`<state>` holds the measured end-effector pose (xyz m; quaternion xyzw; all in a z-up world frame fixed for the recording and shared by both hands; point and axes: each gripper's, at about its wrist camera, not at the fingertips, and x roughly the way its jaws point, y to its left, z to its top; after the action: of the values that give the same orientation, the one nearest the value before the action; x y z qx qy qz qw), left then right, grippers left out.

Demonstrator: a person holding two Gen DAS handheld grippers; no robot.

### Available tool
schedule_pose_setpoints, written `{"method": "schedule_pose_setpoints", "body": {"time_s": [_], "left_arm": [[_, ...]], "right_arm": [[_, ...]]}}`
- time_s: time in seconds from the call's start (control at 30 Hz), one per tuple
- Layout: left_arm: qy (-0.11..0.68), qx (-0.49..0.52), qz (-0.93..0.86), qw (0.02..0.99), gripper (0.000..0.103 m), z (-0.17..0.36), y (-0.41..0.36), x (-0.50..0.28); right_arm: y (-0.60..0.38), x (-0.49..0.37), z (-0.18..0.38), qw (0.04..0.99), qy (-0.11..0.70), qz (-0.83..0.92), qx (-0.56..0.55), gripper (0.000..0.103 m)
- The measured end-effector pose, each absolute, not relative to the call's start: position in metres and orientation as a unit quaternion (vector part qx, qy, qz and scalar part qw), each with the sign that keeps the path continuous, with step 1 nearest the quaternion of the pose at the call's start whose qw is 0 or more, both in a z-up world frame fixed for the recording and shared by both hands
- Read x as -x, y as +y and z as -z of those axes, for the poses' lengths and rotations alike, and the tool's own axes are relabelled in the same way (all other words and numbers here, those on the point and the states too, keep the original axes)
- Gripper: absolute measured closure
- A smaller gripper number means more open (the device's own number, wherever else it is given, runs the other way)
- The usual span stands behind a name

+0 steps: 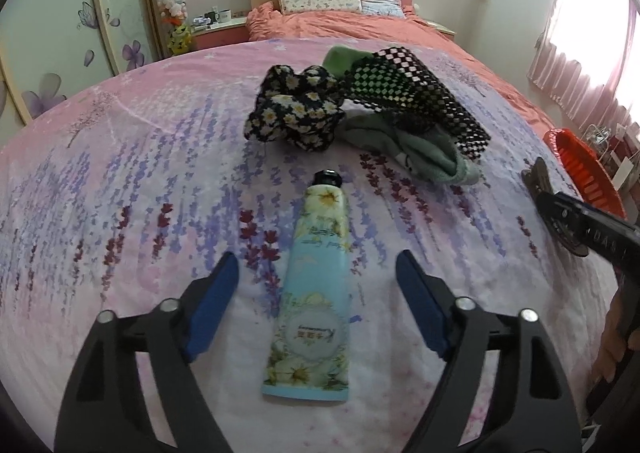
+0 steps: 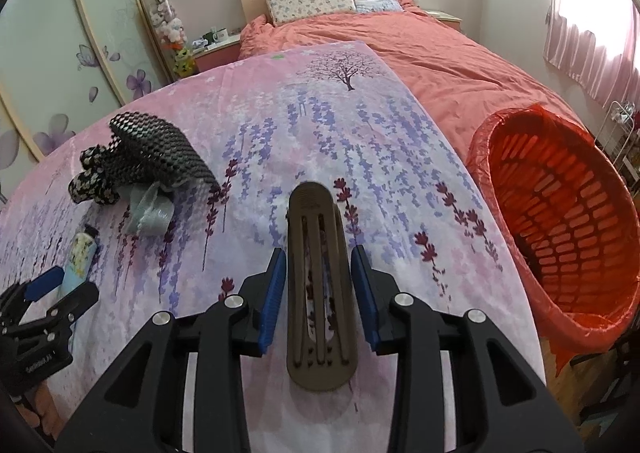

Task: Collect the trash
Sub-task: 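Grasp the light blue hand cream tube with the left tool while the right tool holds the brown holder, then carry tube and holder to the orange basket and release both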

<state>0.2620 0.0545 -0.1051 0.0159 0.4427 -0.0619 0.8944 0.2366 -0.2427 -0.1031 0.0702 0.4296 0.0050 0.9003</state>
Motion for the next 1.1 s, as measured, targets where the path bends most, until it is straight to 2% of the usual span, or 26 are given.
{"method": "schedule_pose_setpoints", "body": {"time_s": [0.17, 0.4, 0.53, 0.87, 1.1], "left_arm": [[0.440, -0.028, 0.061, 0.896, 0.054, 0.102, 0.056, -0.263], [0.434, -0.042, 0.057, 0.898, 0.073, 0.101, 0.044, -0.267], [0.434, -0.046, 0.062, 0.898, 0.074, 0.101, 0.038, -0.273], [0.414, -0.041, 0.064, 0.907, 0.075, 0.086, 0.044, -0.266], [0.384, -0.024, 0.090, 0.918, 0.075, 0.057, 0.035, -0.254]], "right_arm": [[-0.239, -0.235, 0.104, 0.903, 0.427, -0.002, -0.054, 0.068], [-0.239, -0.235, 0.103, 0.903, 0.426, -0.003, -0.050, 0.071], [-0.242, -0.234, 0.102, 0.905, 0.421, -0.011, -0.060, 0.075], [-0.247, -0.222, 0.087, 0.913, 0.399, -0.030, -0.077, 0.075], [-0.260, -0.207, 0.061, 0.927, 0.364, -0.031, -0.088, 0.075]]}}
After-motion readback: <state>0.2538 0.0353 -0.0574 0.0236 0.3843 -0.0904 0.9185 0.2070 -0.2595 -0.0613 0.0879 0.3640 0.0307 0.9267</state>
